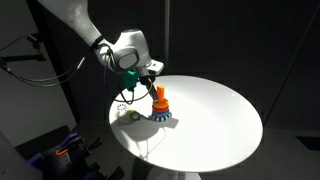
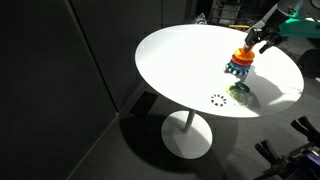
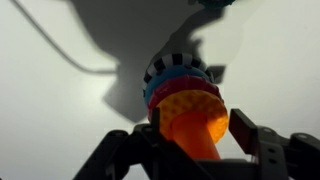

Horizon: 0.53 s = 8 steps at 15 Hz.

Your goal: Put the yellow ring on the table

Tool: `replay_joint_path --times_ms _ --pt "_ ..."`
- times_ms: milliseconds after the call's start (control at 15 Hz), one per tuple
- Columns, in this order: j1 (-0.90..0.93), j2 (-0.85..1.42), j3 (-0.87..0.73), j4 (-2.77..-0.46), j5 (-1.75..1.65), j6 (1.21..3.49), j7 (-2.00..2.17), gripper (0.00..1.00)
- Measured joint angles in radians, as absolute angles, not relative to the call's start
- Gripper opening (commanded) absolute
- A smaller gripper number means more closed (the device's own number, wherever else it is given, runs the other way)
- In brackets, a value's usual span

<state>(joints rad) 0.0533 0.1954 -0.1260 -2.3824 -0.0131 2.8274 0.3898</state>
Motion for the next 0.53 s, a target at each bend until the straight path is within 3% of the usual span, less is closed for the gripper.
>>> replay_joint_path --times_ms 533 --pt "0.042 0.196 -0.145 -2.39 0.007 2.814 0.412 1.0"
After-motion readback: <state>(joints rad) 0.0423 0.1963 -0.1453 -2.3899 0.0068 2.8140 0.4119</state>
